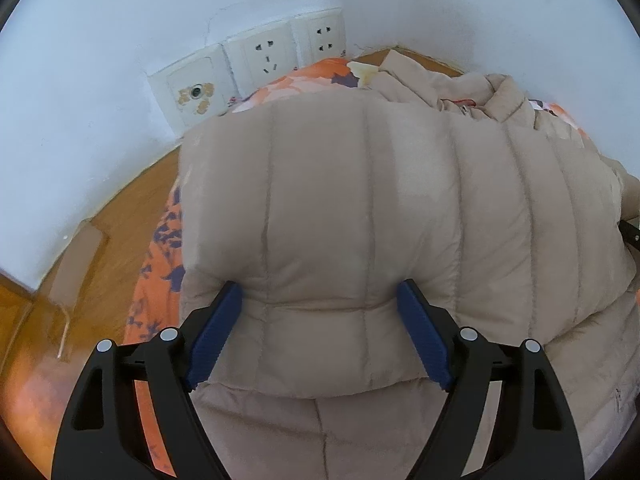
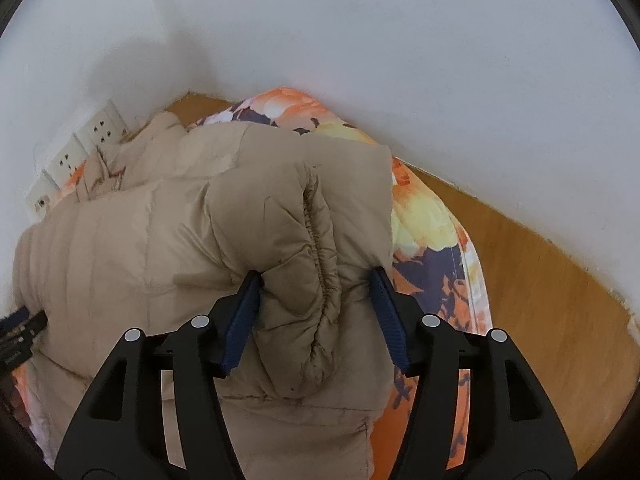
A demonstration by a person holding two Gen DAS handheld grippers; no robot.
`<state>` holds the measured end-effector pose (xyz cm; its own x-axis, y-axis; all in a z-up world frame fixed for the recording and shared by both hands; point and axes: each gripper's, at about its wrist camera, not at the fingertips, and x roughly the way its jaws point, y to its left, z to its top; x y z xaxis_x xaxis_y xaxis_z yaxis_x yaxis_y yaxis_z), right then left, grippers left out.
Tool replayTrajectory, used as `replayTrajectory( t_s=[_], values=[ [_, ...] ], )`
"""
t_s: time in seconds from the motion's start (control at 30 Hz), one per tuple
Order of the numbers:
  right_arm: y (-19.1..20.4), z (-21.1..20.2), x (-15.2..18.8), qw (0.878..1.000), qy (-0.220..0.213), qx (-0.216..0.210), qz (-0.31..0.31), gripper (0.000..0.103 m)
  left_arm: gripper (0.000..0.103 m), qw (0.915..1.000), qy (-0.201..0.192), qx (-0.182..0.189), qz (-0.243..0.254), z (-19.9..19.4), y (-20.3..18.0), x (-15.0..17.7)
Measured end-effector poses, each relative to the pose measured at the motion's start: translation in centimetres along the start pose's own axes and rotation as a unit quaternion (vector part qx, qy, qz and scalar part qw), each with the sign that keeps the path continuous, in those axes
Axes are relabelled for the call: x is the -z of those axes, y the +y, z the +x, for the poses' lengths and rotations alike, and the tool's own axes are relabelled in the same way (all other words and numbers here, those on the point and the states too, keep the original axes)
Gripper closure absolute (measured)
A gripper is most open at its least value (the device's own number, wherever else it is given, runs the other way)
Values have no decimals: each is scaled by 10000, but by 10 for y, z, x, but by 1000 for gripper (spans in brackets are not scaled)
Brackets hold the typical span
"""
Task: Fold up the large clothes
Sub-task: 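Open the right gripper to release the folded side, then move both grippers to the jacket hem and close on it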
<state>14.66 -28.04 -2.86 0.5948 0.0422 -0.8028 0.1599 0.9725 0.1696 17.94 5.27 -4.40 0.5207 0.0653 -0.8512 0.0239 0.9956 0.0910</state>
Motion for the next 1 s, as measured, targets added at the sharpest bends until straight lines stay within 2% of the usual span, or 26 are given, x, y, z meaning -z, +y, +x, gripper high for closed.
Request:
replayTrajectory(
  t_s=[0.17, 0.3, 0.37, 0.6, 1.0],
  values=[
    [-5, -27, 0, 9998, -58, -177, 12, 39, 24, 9998, -139, -121, -16, -31, 6, 10],
    [-6, -60, 13, 9996, -73, -249, -63, 38, 24, 9997, -78, -172, -131, -53, 15, 30],
    [-4, -72, 25, 9997, 30, -205, -136, 33, 24, 9997, -77, -143, -184, -61, 20, 40],
    [2, -108, 86, 9988, 413, -273, -5, 32, 24, 9992, -52, 181, -342, -95, 43, 81],
    [13, -160, 168, 9982, 510, -278, 157, 26, 24, 9984, 13, 494, -264, -130, 71, 143]
  ],
)
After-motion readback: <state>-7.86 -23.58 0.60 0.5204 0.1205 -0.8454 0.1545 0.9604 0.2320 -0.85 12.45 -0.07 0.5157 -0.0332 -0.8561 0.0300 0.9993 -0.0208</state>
